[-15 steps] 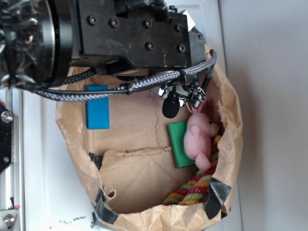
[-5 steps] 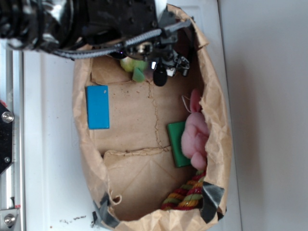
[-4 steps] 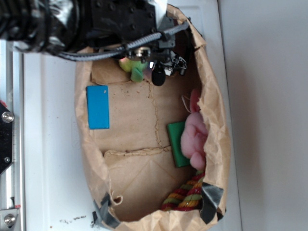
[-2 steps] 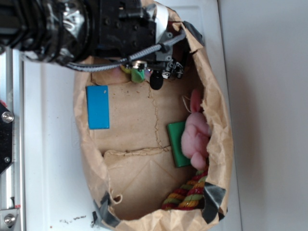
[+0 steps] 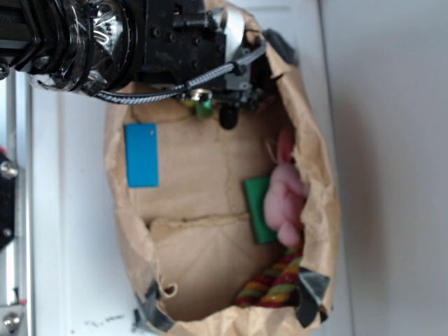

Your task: Grab the green animal.

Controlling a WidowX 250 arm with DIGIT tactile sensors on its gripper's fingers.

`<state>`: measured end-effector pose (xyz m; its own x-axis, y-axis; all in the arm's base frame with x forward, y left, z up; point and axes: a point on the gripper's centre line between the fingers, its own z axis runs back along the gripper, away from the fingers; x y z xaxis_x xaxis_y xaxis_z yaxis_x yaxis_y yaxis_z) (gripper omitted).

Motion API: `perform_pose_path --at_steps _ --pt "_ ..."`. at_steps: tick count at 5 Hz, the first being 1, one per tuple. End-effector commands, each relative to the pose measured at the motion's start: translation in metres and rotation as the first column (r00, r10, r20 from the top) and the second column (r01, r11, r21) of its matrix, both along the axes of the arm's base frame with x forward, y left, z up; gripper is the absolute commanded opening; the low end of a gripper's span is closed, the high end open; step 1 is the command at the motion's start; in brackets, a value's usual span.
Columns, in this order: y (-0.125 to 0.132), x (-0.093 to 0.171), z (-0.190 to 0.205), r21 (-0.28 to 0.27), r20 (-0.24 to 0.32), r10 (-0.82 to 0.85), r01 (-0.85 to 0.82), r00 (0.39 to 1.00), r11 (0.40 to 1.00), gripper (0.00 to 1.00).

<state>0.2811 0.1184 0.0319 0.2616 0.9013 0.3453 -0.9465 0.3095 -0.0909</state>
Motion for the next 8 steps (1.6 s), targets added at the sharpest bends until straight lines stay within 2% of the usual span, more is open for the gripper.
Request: perform_pose_path --at_steps 1,3,4,5,7,8 --pt "0.004 -0.001 0.031 0.009 0.06 -0.187 0.187 0.98 0.982 0.0" --pt "-0.024 0.002 0.076 0.094 0.039 -0.432 0.427 0.901 0.9 0.0" --pt "-0.034 -0.003 0.097 0.096 0.014 -0.569 0.566 0.822 0.819 0.0" --pt "-0.05 -0.01 0.119 0.072 -0.053 -0.652 0.654 0.756 0.753 0.0" --pt "-0.07 -0.019 0.165 -0.063 -0.103 -0.804 0.803 0.586 0.593 0.0" --pt "-0.075 -0.023 0.18 -0.078 -0.069 -0.842 0.838 0.535 0.539 0.0"
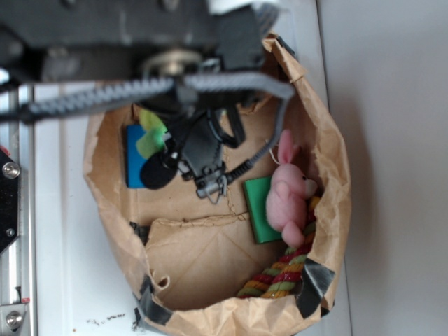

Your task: Grab the green animal.

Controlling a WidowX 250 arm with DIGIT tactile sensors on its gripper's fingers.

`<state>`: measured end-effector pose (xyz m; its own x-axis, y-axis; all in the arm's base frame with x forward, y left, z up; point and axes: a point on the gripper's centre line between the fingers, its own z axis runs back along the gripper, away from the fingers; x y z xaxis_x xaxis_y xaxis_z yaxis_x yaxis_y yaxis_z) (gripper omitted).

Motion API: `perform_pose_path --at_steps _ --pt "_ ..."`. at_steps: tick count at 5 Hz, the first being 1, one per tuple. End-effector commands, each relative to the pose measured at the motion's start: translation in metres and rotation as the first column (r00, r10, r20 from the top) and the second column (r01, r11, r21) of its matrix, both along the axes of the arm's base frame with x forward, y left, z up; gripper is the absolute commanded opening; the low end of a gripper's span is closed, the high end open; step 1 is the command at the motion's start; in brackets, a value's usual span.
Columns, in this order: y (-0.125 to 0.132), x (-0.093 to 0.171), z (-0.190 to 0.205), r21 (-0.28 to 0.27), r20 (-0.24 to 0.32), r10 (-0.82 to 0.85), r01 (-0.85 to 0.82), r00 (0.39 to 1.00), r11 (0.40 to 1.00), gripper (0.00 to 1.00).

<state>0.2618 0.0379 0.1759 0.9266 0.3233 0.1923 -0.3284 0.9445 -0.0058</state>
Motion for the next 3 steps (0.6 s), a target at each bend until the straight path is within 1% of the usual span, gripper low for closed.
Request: perform_pose_path --at_steps 1,3 --pt "0.0001 -0.009 0.0491 -0.037 0.097 -0.105 0.109 0.99 0.993 0.0" --pt "-0.002 -0.0133 0.0493 -0.043 0.128 -0.084 0.09 0.988 0.995 0.0"
